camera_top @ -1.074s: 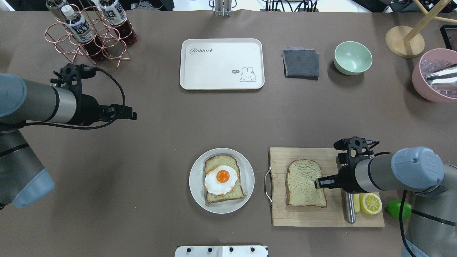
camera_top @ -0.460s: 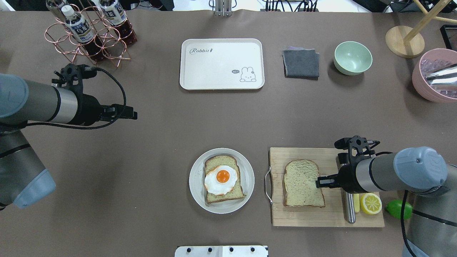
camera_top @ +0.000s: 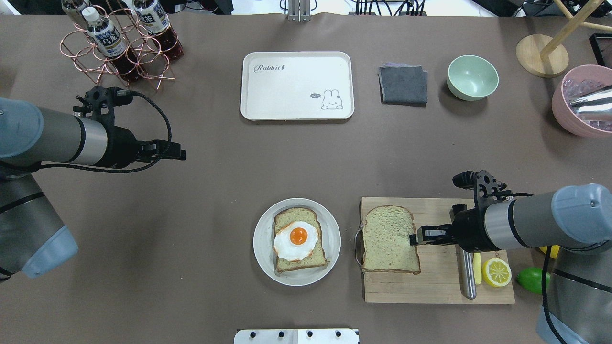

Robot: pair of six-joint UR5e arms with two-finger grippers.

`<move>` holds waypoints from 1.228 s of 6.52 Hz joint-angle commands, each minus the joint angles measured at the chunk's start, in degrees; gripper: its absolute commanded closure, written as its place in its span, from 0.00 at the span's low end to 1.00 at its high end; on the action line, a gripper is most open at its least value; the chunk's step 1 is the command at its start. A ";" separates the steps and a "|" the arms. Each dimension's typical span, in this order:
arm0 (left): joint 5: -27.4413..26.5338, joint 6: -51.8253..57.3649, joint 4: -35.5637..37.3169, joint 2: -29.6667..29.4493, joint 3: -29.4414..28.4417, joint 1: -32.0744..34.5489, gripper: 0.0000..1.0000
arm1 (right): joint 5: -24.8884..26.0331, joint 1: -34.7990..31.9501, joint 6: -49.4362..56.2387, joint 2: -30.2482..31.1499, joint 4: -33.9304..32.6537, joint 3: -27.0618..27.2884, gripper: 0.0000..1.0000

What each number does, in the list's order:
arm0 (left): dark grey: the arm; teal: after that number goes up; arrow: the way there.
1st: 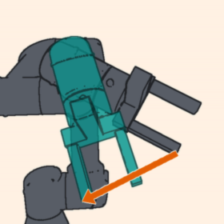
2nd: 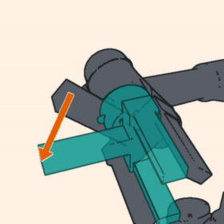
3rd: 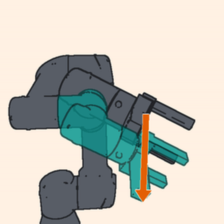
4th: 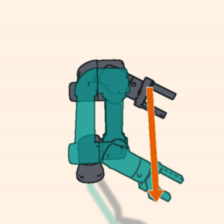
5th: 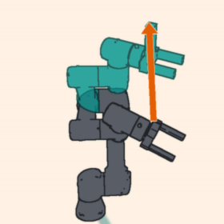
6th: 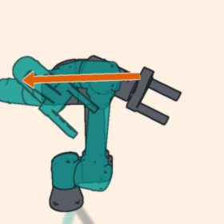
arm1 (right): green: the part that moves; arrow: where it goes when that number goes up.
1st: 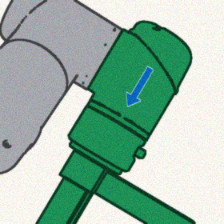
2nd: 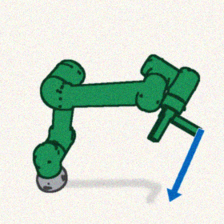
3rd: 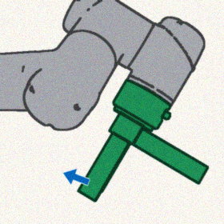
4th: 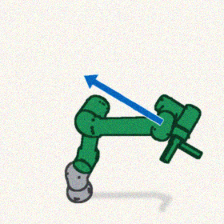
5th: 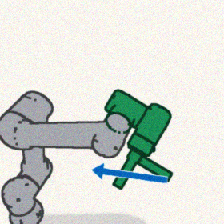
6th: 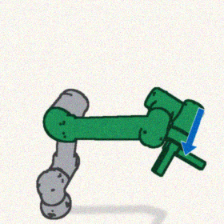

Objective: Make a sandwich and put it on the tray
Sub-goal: 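Lift the bread with the right gripper and lay it on the egg toast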

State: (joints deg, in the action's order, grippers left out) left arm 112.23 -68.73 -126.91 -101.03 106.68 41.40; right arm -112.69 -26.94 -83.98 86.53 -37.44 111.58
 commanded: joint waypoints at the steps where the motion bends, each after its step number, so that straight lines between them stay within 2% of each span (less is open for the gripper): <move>1: 0.00 0.00 -0.18 -0.31 -0.77 -0.18 0.03 | 6.56 6.07 -2.15 -5.57 -0.61 -1.27 1.00; 3: 0.00 0.00 -0.27 -0.75 -1.56 -0.53 0.03 | 11.68 10.04 -1.80 -13.28 -10.50 -2.32 1.00; 4: 0.00 0.00 -0.27 -0.66 -1.48 -0.44 0.03 | 14.05 11.37 -1.80 -15.93 -10.72 -4.86 1.00; 8: 0.00 0.00 -0.36 -0.57 -2.00 -0.53 0.03 | 13.99 9.02 0.47 -16.84 -10.29 -8.56 1.00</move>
State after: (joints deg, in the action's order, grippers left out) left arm 112.24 -68.73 -127.20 -101.54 104.98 40.88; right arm -98.59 -17.04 -84.44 69.74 -48.11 104.40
